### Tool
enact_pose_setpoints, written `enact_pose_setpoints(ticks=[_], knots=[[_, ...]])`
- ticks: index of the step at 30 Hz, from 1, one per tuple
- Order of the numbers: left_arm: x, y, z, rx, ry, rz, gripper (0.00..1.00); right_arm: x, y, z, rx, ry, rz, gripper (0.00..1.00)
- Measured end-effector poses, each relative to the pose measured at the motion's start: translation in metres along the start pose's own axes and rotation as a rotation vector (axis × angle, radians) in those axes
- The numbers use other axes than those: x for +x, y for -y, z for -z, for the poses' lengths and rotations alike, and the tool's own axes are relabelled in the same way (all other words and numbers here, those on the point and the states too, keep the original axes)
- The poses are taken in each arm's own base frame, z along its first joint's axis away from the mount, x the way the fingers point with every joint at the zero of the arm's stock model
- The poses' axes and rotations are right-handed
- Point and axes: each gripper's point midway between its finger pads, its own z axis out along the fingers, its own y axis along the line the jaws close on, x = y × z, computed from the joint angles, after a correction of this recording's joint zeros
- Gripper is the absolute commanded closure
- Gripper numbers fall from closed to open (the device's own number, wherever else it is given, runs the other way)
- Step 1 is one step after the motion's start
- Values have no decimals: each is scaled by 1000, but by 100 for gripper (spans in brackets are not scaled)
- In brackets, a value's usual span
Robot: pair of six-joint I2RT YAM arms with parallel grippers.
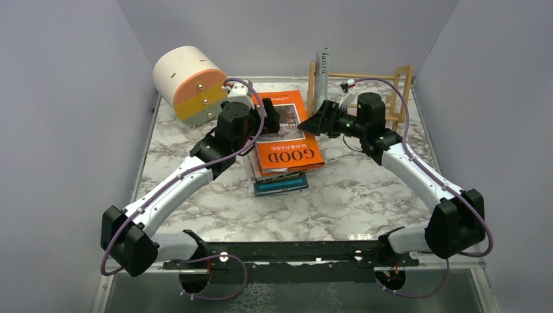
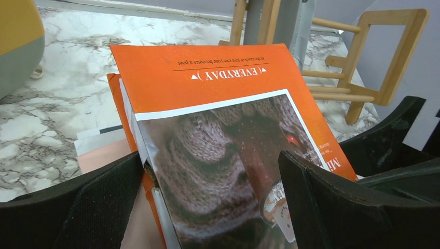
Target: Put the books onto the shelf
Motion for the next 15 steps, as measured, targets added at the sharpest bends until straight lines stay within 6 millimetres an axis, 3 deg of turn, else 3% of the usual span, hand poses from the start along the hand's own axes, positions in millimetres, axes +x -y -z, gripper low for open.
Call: enact_pose_setpoints(ticks=[7,15], knots=[[2,11,-3,24,-3,-4,1,13,5,-5,-14,-45,-42,13],[4,21,-12,40,-6,-4,1,17,-3,-9,-81,-63,-69,15]])
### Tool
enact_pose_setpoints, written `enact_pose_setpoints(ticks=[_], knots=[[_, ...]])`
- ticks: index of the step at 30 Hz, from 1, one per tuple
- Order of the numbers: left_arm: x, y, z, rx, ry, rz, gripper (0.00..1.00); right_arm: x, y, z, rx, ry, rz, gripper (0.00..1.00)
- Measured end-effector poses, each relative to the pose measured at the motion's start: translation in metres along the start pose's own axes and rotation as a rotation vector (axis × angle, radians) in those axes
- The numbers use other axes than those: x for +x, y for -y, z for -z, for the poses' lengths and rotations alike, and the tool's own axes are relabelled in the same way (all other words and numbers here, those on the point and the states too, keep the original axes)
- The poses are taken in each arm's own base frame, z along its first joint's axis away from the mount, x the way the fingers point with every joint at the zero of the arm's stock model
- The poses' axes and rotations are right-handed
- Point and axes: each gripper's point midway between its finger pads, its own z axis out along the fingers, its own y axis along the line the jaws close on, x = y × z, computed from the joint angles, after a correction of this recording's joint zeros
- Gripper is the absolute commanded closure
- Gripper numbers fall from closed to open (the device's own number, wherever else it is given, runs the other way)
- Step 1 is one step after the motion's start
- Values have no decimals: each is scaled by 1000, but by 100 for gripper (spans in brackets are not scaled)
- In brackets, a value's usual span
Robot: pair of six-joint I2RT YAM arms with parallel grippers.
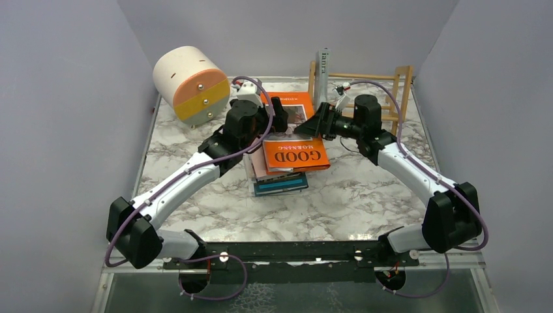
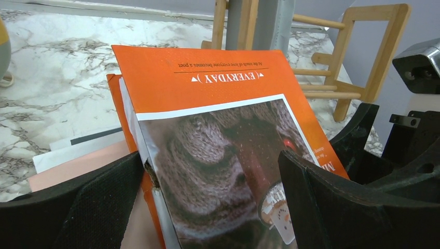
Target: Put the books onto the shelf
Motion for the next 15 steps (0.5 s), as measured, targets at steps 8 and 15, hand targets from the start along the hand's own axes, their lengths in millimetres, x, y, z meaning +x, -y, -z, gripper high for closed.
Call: enact_pose_setpoints(ticks=[8,15], knots=[[3,9,-15,15,3,4,1,4,0,-1,-17,-7,-31,27],[-1,19,-30,20,7,0,1,-2,-2,5,-8,17,-34,38]])
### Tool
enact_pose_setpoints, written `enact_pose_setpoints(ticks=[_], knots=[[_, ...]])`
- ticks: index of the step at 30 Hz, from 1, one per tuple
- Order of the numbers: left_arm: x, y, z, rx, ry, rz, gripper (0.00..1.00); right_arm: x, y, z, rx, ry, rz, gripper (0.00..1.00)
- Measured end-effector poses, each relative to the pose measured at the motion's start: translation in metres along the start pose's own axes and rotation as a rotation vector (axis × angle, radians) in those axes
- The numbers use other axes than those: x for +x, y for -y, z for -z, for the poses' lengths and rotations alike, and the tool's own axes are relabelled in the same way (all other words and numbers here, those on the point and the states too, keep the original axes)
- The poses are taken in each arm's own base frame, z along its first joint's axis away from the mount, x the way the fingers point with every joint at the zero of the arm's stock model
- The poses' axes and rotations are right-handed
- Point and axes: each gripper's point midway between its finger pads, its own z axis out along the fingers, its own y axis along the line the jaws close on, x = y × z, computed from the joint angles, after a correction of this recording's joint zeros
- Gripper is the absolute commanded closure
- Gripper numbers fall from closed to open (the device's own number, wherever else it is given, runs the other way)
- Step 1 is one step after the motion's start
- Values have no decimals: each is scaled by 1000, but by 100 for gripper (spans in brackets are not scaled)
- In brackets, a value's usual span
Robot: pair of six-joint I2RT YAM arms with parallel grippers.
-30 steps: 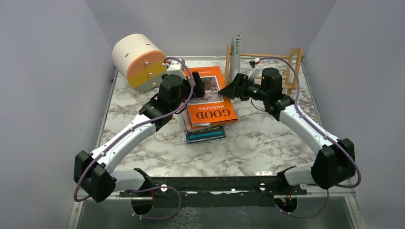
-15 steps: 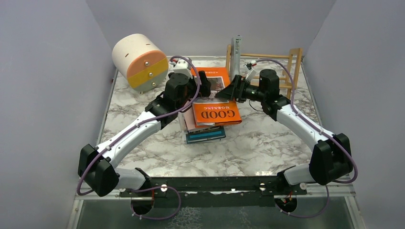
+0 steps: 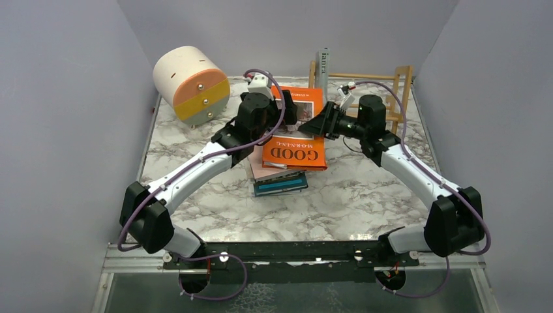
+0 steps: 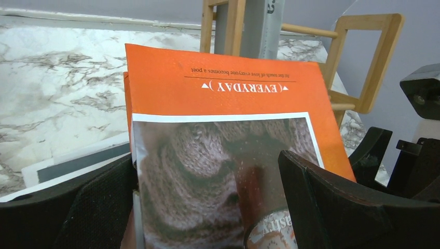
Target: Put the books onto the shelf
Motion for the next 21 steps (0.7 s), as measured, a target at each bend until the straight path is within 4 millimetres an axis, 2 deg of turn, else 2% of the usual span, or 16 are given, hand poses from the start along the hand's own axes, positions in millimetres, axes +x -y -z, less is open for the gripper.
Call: enact_pose_setpoints(ticks=[7,12,17,21], knots=[[0,22,-21,39,4,-1,1,-12,-15,14,2,56,33,47],[-3,36,-32,84,29,14,1,-20,-17,22,21,93,42,55],[-13,48,-36,135,75,33,1,-26,-24,26,17,119,37,73],[-29,59,-35,173,119,42,1,-34,-32,32,14,152,54,87]])
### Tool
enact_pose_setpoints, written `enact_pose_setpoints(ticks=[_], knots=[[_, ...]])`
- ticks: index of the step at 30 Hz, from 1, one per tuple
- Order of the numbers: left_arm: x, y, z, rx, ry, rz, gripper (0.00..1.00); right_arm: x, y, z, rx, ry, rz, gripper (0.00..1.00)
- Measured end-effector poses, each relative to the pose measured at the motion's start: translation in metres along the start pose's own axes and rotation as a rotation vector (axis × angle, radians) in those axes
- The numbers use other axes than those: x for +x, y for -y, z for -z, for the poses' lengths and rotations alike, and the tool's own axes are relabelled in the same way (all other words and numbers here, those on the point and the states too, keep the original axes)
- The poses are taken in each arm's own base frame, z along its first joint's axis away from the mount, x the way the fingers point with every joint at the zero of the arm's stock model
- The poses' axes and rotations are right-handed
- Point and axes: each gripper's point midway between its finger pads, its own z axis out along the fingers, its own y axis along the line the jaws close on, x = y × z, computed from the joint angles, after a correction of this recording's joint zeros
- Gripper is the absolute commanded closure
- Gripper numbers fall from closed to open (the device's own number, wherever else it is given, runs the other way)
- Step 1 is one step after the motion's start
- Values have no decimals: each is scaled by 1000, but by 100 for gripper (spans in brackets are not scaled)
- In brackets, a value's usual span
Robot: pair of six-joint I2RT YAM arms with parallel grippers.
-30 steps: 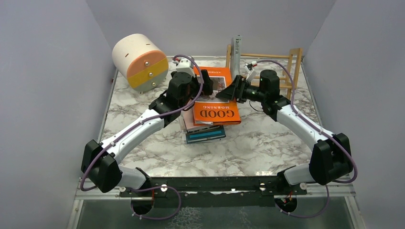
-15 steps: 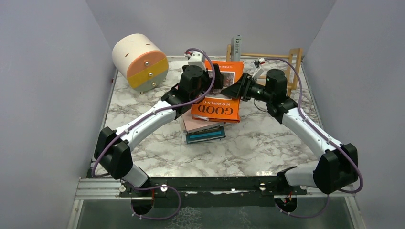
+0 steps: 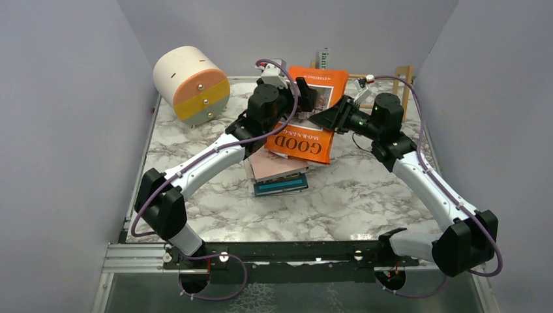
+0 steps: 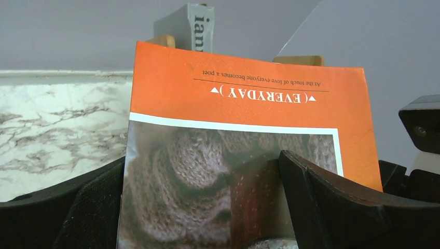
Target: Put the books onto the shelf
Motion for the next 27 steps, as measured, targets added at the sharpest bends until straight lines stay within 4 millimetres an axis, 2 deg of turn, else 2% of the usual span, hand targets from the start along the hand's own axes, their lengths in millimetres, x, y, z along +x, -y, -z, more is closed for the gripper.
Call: enact_pose_setpoints(ticks=[5,7,8,9,10,11,15,17,19,22,25,27], knots=[[-30,18,0,26,57,-38,1,-17,-14,10,8,51,54,95],[-52,20,3,-5,91,-75,1,-27,-21,15,17,80,89,99],[-62,20,4,-23,110,-87,1,-33,-25,18,24,96,107,99],[-98,9,10,-108,175,-121,1,-56,-39,29,48,168,178,99],[-98,9,10,-108,175,-121,1,-56,-39,29,48,168,178,99],[-106,0,13,-137,192,-126,1,-61,-39,33,72,185,194,99],[-119,-62,43,-308,199,-156,1,-100,-45,48,184,294,285,99],[-127,-85,62,-378,222,-158,1,-121,-52,58,226,361,329,99],[-128,-93,81,-404,232,-159,1,-142,-59,67,259,425,372,99],[-126,-92,98,-402,242,-157,1,-164,-63,74,311,492,418,99],[-117,-96,106,-407,229,-160,1,-180,-51,75,395,532,451,99],[-106,-101,107,-416,206,-165,1,-188,-35,73,473,545,471,99]])
